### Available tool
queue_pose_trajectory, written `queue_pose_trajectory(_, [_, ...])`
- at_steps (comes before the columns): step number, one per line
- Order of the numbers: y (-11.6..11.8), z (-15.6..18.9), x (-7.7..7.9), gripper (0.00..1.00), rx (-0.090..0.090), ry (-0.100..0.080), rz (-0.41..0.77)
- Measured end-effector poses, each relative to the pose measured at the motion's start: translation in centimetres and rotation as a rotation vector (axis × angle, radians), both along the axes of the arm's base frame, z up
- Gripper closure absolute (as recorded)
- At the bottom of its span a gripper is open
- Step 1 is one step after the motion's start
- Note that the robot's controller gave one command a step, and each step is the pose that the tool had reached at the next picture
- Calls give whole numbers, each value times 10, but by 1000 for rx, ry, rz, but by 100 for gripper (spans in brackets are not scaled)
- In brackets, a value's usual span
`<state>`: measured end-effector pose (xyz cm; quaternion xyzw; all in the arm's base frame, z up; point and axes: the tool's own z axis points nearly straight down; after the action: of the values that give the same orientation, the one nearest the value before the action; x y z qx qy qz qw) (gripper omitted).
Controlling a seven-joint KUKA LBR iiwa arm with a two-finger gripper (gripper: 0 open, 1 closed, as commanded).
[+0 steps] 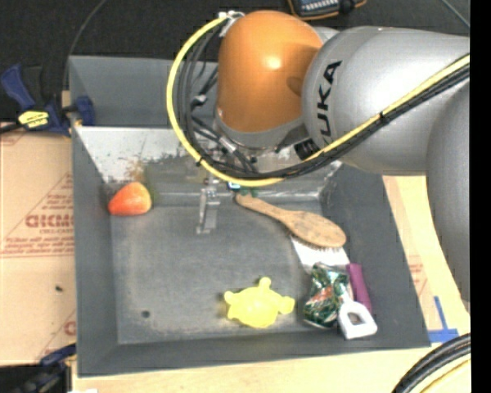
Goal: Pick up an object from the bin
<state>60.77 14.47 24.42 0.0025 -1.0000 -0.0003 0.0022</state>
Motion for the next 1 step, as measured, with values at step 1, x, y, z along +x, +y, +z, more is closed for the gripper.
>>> queue_pose_trajectory(1, [-1,4,1,0,1,-6,-5])
